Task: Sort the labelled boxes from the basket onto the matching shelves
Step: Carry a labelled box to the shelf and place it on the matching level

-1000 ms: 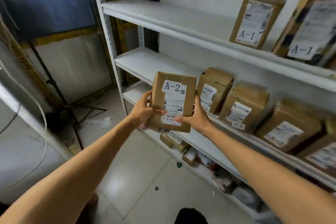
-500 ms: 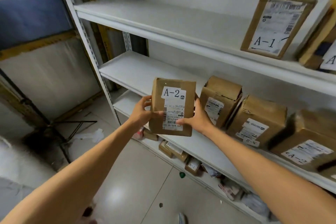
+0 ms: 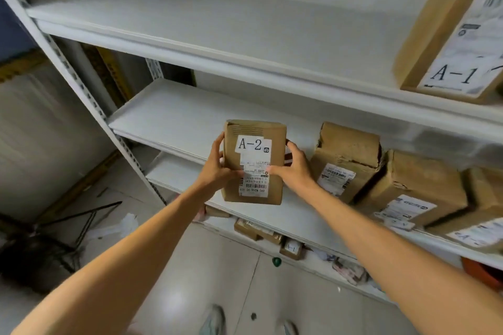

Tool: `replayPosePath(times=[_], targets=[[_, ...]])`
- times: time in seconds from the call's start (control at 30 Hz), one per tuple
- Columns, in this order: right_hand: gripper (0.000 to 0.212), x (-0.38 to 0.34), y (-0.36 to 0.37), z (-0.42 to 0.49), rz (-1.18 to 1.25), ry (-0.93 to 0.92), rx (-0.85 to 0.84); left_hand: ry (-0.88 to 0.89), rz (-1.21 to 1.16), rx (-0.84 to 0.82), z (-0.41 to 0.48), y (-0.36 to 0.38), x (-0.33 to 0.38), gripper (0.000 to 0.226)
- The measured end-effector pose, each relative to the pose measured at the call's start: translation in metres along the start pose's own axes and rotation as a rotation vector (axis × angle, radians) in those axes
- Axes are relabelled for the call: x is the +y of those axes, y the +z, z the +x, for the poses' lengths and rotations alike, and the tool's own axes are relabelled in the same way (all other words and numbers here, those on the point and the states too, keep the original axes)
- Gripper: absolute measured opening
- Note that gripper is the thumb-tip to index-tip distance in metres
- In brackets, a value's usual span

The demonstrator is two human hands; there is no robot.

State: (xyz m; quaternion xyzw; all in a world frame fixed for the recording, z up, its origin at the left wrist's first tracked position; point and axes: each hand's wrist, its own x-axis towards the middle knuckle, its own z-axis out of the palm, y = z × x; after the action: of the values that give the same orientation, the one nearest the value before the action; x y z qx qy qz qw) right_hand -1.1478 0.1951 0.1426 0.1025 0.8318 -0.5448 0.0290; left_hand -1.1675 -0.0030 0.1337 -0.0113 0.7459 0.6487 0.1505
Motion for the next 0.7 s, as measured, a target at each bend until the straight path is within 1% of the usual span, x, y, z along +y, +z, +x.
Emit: replayPosePath(times=[0.1,0.17,0.23,0.3,0.37,0.43,0.47,0.5,0.6,0.7], targets=[[0.075,-0.009,0.005,0.008,0.029,0.031,0.121,0.085,0.107,0.013,0.031,-0.006,0.017,0.098],[0.082,-0.012,0.007,0.015,0.026,0.037,0.194,0.125,0.1,-0.003,0.05,-0.005,0.029,0.091],[0.092,-0.012,0.009,0.024,0.036,0.066,0.257,0.162,0.077,-0.056,0.065,-0.002,0.036,0.089],[0.099,-0.011,0.013,0.031,0.052,0.104,0.26,0.163,0.03,-0.115,0.073,-0.001,0.034,0.087],[0.104,-0.008,0.019,0.032,0.047,0.177,0.208,0.139,-0.006,-0.155,0.077,0.0,0.025,0.082],[0.115,-0.001,0.027,0.029,0.034,0.269,0.17,0.113,0.003,-0.193,0.079,0.001,0.01,0.082],[0.118,0.004,0.031,0.028,0.022,0.287,0.166,0.115,0.008,-0.208,0.08,0.001,0.003,0.083],[0.119,0.008,0.035,0.027,0.009,0.293,0.168,0.125,0.009,-0.22,0.08,0.002,-0.002,0.086],[0.109,0.012,0.039,0.027,-0.038,0.29,0.23,0.139,-0.002,-0.254,0.08,0.003,-0.008,0.094],[0.113,0.01,0.033,0.028,-0.051,0.297,0.295,0.123,-0.014,-0.323,0.078,0.006,-0.006,0.095]])
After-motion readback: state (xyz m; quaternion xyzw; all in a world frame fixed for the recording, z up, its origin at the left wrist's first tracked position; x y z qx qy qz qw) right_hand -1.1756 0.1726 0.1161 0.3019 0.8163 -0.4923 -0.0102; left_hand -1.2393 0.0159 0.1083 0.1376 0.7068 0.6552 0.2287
